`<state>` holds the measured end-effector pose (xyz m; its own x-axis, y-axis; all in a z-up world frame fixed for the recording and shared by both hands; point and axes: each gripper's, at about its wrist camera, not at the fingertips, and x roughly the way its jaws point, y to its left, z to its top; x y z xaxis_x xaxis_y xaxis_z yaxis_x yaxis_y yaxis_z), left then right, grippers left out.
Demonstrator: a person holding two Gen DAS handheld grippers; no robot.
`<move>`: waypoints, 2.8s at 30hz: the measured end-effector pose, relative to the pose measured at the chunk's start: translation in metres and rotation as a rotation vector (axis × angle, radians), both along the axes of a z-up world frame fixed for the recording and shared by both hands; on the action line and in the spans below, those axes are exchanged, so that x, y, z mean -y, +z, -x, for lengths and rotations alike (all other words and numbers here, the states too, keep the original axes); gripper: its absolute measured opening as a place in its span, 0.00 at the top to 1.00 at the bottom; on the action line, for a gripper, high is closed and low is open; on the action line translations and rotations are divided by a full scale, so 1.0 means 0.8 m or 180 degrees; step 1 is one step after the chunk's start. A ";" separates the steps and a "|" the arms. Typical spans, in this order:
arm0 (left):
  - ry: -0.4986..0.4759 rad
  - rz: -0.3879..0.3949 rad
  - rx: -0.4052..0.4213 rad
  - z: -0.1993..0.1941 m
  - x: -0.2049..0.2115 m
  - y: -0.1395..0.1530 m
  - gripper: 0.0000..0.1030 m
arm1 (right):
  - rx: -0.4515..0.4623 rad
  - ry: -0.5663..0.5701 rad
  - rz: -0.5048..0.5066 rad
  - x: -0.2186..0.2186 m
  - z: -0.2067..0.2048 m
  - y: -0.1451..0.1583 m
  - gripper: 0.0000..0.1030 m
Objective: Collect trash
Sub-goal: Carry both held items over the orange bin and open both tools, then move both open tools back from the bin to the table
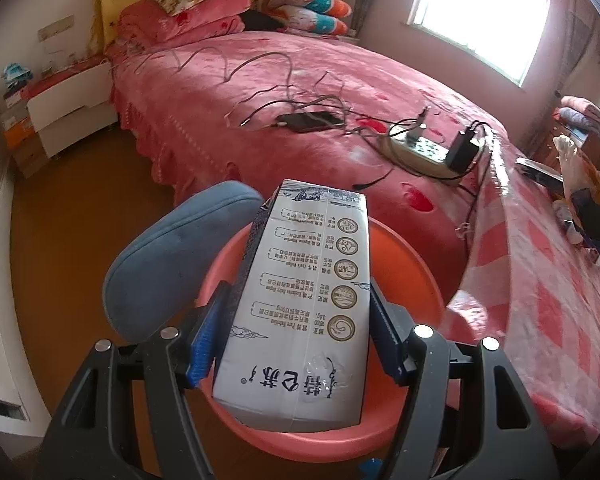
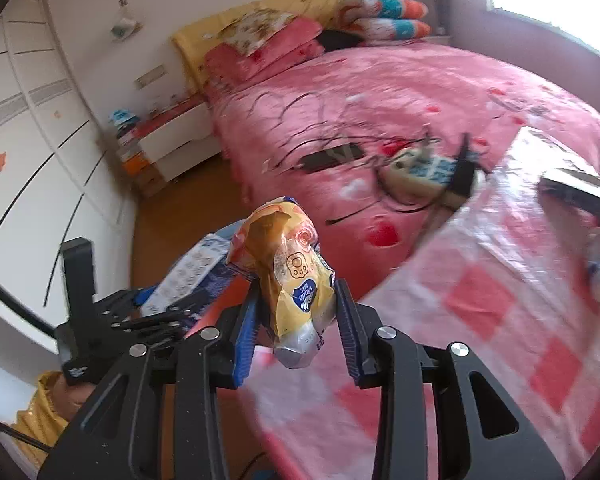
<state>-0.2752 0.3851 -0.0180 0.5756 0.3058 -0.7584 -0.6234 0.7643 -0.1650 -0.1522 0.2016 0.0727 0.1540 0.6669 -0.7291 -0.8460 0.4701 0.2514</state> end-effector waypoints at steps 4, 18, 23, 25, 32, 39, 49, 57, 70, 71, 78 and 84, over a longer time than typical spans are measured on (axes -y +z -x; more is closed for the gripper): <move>0.0111 0.0018 -0.0090 0.002 -0.008 -0.011 0.35 | -0.0017 0.0168 -0.0020 -0.030 0.016 -0.008 0.49; 0.0256 -0.0031 -0.0192 0.008 -0.019 -0.013 0.20 | 0.0032 -0.0356 -0.0134 0.020 -0.007 -0.026 0.12; 0.0176 -0.0011 -0.0167 0.001 -0.009 -0.008 0.20 | 0.0003 -0.0515 -0.0190 0.049 -0.016 -0.034 0.12; 0.0124 0.0010 -0.0152 -0.002 -0.004 -0.006 0.20 | -0.0026 -0.0585 -0.0207 0.061 -0.021 -0.037 0.11; -0.0052 0.0052 -0.0066 -0.012 0.014 0.006 0.20 | -0.0043 -0.0761 -0.0328 0.098 -0.028 -0.036 0.08; -0.0215 0.0030 0.0001 -0.023 0.038 0.022 0.20 | 0.0112 -0.0900 -0.0443 0.134 -0.035 -0.031 0.07; -0.0462 -0.0115 -0.0032 -0.048 0.081 0.040 0.20 | -0.0003 -0.0969 -0.0553 0.179 -0.049 -0.032 0.05; -0.0592 -0.0173 -0.0014 -0.067 0.110 0.050 0.20 | -0.0178 -0.1118 -0.0624 0.212 -0.064 -0.038 0.05; -0.0899 -0.0282 -0.0108 -0.108 0.169 0.061 0.20 | -0.0105 -0.1441 -0.0707 0.272 -0.079 -0.032 0.05; -0.0919 -0.0290 -0.0111 -0.110 0.173 0.061 0.20 | -0.0108 -0.1465 -0.0720 0.277 -0.080 -0.032 0.05; -0.1082 -0.0346 -0.0144 -0.134 0.206 0.066 0.20 | -0.0130 -0.1682 -0.0734 0.308 -0.095 -0.031 0.05; -0.1231 -0.0387 -0.0122 -0.162 0.234 0.076 0.20 | -0.0217 -0.1888 -0.0826 0.345 -0.112 -0.034 0.05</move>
<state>-0.1458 0.1977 0.0426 0.6378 0.1612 -0.7531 -0.2902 0.9561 -0.0412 -0.0627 -0.0742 0.0452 0.5093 0.6387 -0.5768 -0.4398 0.7692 0.4636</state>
